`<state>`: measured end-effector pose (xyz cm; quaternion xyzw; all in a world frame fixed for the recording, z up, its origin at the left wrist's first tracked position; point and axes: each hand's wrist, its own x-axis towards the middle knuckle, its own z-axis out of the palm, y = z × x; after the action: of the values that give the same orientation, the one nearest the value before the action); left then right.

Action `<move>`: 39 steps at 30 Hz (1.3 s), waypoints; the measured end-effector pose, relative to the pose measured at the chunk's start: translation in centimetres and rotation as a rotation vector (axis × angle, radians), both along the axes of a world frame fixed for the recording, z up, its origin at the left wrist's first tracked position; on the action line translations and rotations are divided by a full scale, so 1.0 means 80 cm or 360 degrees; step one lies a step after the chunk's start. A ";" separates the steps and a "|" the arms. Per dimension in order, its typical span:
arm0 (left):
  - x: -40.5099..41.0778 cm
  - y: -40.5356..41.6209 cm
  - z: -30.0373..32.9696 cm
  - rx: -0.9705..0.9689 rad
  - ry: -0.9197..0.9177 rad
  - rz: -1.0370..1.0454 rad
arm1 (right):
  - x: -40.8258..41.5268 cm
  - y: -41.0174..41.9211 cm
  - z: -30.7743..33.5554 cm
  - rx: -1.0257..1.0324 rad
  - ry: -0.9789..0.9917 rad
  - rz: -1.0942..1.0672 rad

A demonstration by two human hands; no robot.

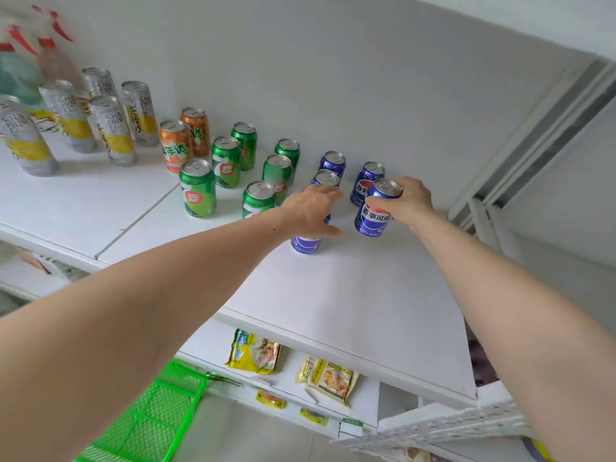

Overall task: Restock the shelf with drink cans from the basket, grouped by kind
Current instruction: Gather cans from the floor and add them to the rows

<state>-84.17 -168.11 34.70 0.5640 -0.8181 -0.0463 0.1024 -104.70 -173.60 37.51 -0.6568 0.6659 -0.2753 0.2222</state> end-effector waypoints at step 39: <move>-0.006 -0.015 -0.007 -0.0091 -0.0063 0.0265 | 0.013 -0.083 -0.070 0.0129 0.0119 0.0096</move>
<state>-84.63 -169.30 34.11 0.6277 -0.7712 -0.0032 0.1057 -103.69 -180.24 31.87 -0.6770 0.6642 -0.2164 0.2318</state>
